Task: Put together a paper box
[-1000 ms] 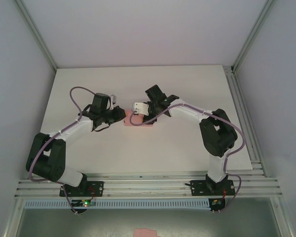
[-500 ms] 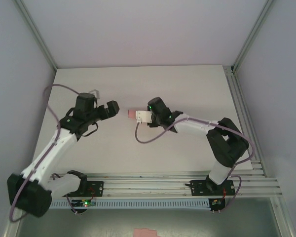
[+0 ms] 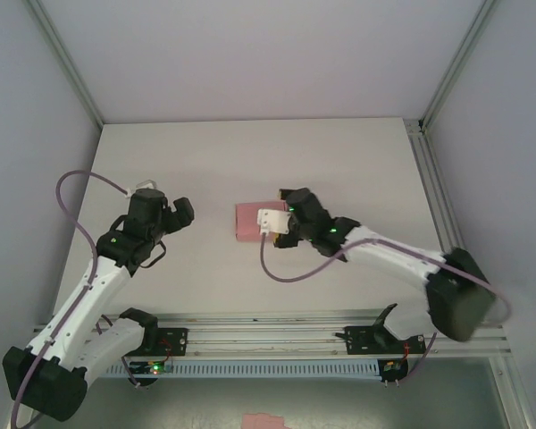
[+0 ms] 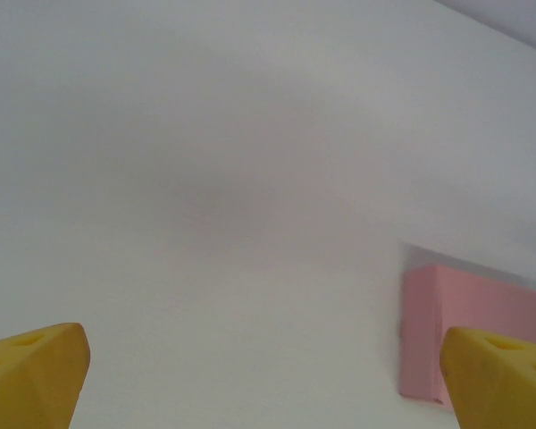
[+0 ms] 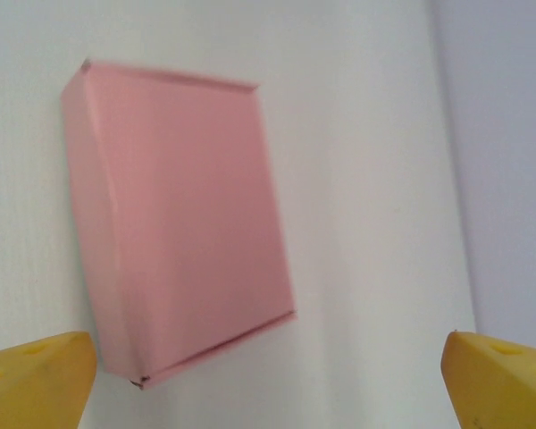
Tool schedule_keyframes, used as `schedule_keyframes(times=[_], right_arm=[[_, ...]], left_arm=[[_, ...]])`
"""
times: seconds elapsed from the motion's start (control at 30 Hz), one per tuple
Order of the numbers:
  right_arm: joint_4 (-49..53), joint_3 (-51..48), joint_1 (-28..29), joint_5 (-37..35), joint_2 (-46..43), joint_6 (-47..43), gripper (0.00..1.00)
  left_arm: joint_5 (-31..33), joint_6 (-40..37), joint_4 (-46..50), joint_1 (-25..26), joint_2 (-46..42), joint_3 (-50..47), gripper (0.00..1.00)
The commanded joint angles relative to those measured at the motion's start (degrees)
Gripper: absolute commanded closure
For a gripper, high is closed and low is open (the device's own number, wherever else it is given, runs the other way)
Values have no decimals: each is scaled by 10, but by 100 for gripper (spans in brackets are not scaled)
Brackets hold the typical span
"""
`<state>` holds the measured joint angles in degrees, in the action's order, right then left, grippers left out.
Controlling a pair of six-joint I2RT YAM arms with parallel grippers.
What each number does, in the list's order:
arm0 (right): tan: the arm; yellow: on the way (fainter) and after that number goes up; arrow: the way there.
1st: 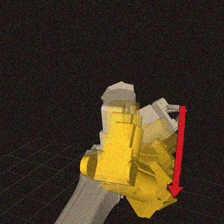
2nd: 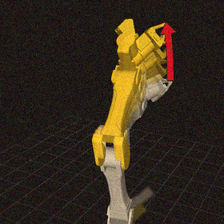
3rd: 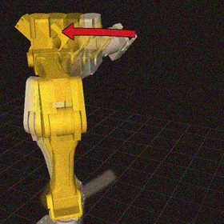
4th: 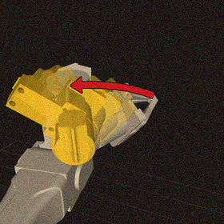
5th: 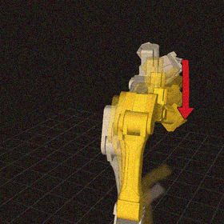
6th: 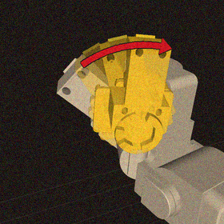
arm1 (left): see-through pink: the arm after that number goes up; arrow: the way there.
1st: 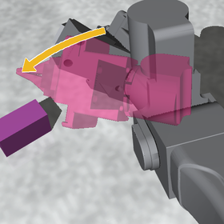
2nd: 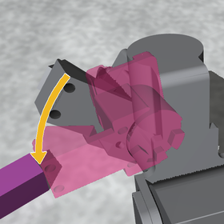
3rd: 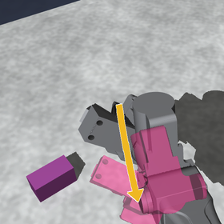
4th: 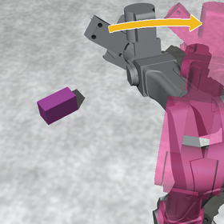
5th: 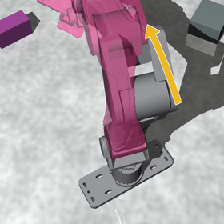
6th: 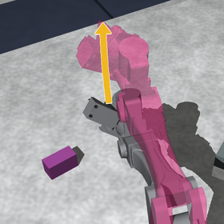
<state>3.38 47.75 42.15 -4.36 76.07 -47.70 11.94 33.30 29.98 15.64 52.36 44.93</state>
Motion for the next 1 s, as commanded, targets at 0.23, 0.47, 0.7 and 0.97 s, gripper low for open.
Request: schedule_keyframes(times=[0.23,0.47,0.7,0.97], right_arm=[[-260,-236,-293,21,-143,390,2],[-626,-389,-339,88,-83,364,2],[-666,-369,-366,139,16,375,2],[-662,-307,-460,151,107,493,2]], left_arm=[[225,-186,-457,-30,50,-201,0],[118,-298,-712,-56,198,-279,0],[32,-344,-827,-97,350,-231,0],[-81,-303,-825,-159,375,-229,0]])
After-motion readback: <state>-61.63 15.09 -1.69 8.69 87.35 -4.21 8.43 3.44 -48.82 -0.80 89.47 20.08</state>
